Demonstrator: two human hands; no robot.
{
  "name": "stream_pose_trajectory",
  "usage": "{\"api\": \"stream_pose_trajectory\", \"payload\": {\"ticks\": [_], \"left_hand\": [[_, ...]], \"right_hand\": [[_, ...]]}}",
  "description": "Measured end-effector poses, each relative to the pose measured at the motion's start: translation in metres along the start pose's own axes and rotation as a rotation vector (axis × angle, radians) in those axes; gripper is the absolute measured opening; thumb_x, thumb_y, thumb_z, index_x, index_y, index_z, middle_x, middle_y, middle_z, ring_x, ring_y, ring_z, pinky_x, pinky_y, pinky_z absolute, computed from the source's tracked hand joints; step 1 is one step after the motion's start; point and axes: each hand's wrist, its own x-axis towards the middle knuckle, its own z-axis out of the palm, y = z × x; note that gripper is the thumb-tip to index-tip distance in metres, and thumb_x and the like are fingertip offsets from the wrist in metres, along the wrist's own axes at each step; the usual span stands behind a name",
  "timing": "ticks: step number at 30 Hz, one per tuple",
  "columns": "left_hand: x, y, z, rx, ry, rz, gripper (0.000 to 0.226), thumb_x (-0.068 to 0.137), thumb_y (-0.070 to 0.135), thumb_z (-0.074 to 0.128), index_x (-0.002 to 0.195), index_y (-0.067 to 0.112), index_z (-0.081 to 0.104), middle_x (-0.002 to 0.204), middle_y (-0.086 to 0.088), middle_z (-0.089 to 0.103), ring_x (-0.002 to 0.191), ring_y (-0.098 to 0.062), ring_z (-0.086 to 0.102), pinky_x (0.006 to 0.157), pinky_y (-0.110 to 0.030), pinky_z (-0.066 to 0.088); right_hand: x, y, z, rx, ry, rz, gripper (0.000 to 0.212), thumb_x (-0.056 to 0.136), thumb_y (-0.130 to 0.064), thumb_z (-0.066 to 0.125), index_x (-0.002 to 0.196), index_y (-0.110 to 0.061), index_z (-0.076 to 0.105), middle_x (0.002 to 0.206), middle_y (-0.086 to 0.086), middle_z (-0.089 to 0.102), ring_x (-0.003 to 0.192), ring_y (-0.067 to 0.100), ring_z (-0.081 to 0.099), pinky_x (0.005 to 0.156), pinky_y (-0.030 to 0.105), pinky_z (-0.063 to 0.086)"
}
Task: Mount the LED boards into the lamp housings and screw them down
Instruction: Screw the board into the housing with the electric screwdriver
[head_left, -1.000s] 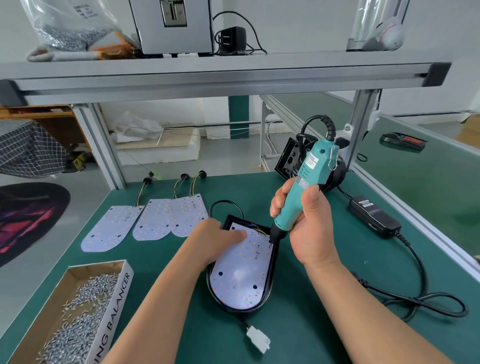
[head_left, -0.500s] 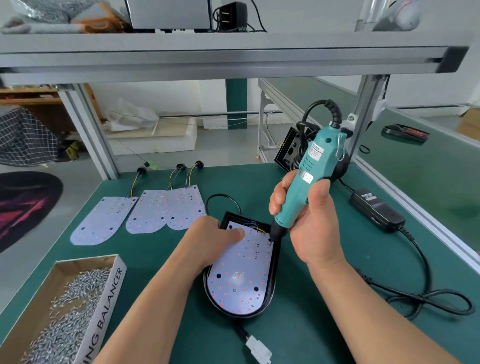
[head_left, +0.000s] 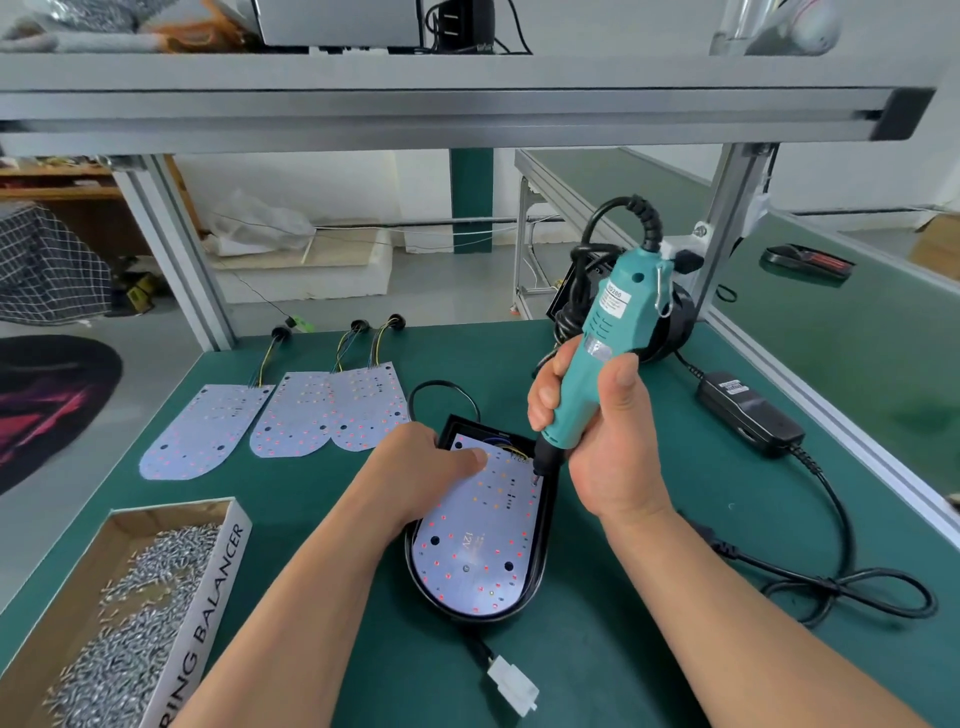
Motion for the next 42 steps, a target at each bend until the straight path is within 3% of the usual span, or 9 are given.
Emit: {"api": "stream_pose_trajectory", "payload": {"ticks": [16,19,21,23,26,32,35,38,42], "left_hand": [[-0.016,0.013,0.01,0.146,0.029,0.007,0.056,0.09,0.047,0.074,0.071,0.02,0.029,0.063,0.001,0.03,0.057,-0.023,0.027,0.058,-0.032,0.021],[-0.017,0.018,-0.002,0.074,0.0,-0.033,0.048,0.099,0.053,0.057,0.068,0.018,0.046,0.063,0.001,0.047,0.054,-0.023,0.04,0.057,-0.03,0.034],[-0.014,0.018,-0.015,0.048,0.018,-0.052,0.036,0.108,0.033,0.049,0.085,0.01,0.064,0.081,-0.008,0.063,0.06,-0.022,0.052,0.058,-0.028,0.043],[-0.013,0.014,-0.029,-0.096,0.088,-0.041,0.025,0.109,0.009,0.044,0.108,-0.002,0.067,0.094,-0.014,0.07,0.065,-0.018,0.057,0.06,-0.029,0.049],[-0.018,0.012,-0.044,-0.67,0.092,-0.001,0.025,0.104,-0.014,0.042,0.122,-0.008,0.058,0.102,-0.024,0.075,0.07,-0.018,0.07,0.061,-0.025,0.06],[-0.028,0.02,-0.036,-1.015,-0.164,0.133,0.022,0.111,-0.002,0.044,0.129,-0.007,0.057,0.118,-0.022,0.078,0.107,-0.028,0.079,0.066,-0.023,0.064],[-0.03,0.023,-0.035,-0.938,-0.143,0.195,0.02,0.11,0.014,0.054,0.123,0.002,0.063,0.111,-0.014,0.081,0.087,-0.016,0.082,0.053,-0.02,0.059],[-0.032,0.025,-0.029,-0.719,-0.076,0.23,0.024,0.103,0.032,0.065,0.092,0.011,0.065,0.077,-0.006,0.074,0.048,-0.01,0.063,0.038,-0.017,0.041],[-0.038,0.029,-0.019,-0.579,-0.091,0.173,0.033,0.102,0.039,0.068,0.088,0.009,0.065,0.063,-0.001,0.059,0.042,-0.01,0.043,0.04,-0.018,0.034]], "right_hand": [[0.006,-0.021,-0.013,0.034,0.119,-0.153,0.06,0.09,-0.069,0.069,0.104,-0.011,0.061,0.079,0.01,0.053,0.07,0.027,0.049,0.068,0.036,0.044],[0.006,-0.025,-0.024,0.164,0.205,-0.115,0.055,0.092,-0.069,0.063,0.099,-0.014,0.059,0.079,0.007,0.051,0.069,0.022,0.049,0.068,0.031,0.045],[0.004,-0.022,-0.031,0.198,0.285,-0.075,0.053,0.094,-0.068,0.058,0.096,-0.015,0.058,0.078,0.006,0.05,0.068,0.021,0.049,0.067,0.031,0.044],[0.003,-0.019,-0.035,0.24,0.337,-0.047,0.05,0.101,-0.065,0.052,0.094,-0.016,0.058,0.077,0.005,0.05,0.068,0.021,0.048,0.067,0.03,0.045],[0.004,-0.013,-0.037,0.291,0.354,-0.026,0.051,0.104,-0.064,0.048,0.09,-0.017,0.061,0.077,0.005,0.051,0.068,0.022,0.048,0.067,0.03,0.046],[0.006,-0.01,-0.04,0.389,0.354,0.02,0.055,0.101,-0.068,0.052,0.087,-0.016,0.063,0.078,0.004,0.05,0.068,0.022,0.048,0.064,0.031,0.046],[0.006,-0.01,-0.04,0.411,0.366,0.041,0.055,0.1,-0.068,0.053,0.087,-0.016,0.063,0.077,0.004,0.049,0.068,0.022,0.047,0.064,0.031,0.045],[0.006,-0.009,-0.038,0.418,0.365,0.051,0.055,0.1,-0.068,0.052,0.086,-0.016,0.062,0.077,0.003,0.049,0.067,0.021,0.047,0.064,0.031,0.045],[0.006,-0.009,-0.034,0.435,0.357,0.059,0.057,0.101,-0.07,0.05,0.088,-0.015,0.061,0.077,0.003,0.05,0.068,0.021,0.047,0.065,0.031,0.044]]}}
